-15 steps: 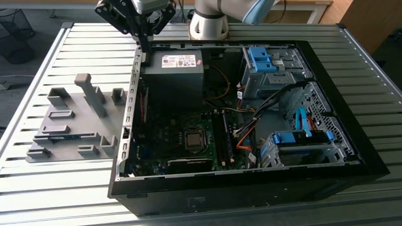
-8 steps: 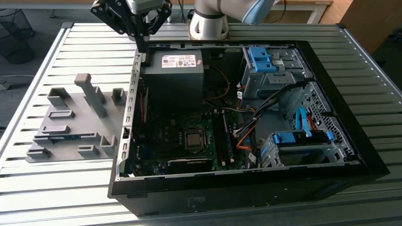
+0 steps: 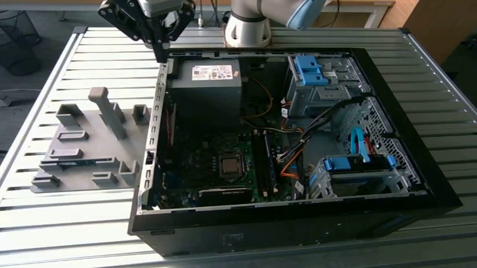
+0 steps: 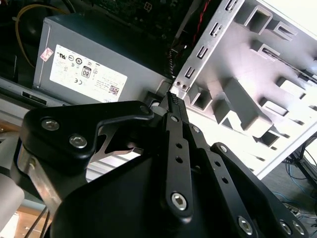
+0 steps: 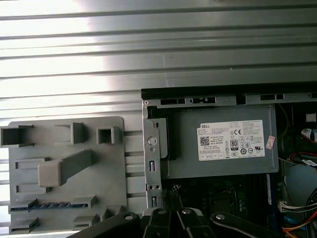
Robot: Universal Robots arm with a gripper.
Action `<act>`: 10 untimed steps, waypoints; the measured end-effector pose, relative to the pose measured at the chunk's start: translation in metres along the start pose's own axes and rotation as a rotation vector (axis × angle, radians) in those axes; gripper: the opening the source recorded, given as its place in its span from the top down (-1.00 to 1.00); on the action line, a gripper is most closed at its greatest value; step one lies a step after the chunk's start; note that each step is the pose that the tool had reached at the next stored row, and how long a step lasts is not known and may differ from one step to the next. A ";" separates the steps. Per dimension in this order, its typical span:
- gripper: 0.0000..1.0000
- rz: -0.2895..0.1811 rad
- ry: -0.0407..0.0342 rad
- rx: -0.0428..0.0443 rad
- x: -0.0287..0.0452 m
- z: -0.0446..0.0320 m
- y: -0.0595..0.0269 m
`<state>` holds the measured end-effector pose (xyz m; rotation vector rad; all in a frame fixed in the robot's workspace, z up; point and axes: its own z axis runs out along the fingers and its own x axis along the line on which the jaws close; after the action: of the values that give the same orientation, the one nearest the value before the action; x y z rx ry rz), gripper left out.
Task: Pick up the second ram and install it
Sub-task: 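Reach for the second ram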
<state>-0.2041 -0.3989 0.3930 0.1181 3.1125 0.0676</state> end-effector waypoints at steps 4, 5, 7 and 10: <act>0.79 0.000 0.0000 0.0000 0.0048 -0.0001 -0.0004; 0.79 0.000 0.0000 0.0000 0.0060 -0.0001 -0.0005; 0.79 0.000 0.0000 0.0000 0.0083 -0.0002 -0.0007; 0.79 0.000 0.0000 -0.0001 0.0115 -0.0002 -0.0009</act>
<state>-0.2157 -0.3990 0.3929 0.1179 3.1125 0.0677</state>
